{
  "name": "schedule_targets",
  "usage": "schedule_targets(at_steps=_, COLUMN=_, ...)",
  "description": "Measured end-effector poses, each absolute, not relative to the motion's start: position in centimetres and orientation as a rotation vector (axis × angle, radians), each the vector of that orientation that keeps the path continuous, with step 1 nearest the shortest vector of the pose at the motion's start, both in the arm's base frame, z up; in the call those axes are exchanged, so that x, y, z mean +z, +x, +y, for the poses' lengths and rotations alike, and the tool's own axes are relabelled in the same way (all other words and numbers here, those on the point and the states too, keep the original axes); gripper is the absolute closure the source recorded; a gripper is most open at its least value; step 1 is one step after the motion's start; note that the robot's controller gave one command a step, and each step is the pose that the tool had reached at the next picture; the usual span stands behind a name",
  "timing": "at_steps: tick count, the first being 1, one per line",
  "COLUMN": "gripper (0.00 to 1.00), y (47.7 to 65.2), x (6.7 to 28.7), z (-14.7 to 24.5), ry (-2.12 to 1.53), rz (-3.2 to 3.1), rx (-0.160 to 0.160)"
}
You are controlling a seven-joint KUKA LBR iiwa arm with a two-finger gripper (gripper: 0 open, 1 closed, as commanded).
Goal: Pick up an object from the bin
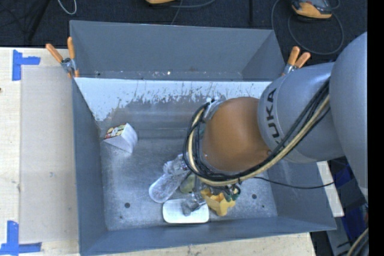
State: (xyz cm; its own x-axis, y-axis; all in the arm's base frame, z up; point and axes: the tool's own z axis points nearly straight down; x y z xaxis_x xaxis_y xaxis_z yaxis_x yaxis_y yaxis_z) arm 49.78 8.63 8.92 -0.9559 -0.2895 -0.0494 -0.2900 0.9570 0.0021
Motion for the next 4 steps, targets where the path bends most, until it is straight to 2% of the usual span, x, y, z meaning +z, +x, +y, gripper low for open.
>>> schedule_targets(at_steps=2, gripper=1.0, y=50.0, x=9.1, z=8.7, ry=-0.456, rz=3.071, rx=0.011)
schedule_targets(at_steps=3, gripper=1.0, y=49.8, x=12.4, z=8.4, ry=-0.522, rz=3.09, rx=0.001)
schedule_targets(at_steps=4, gripper=1.0, y=50.6, x=18.0, z=8.5, ry=-0.503, rz=3.106, rx=0.0)
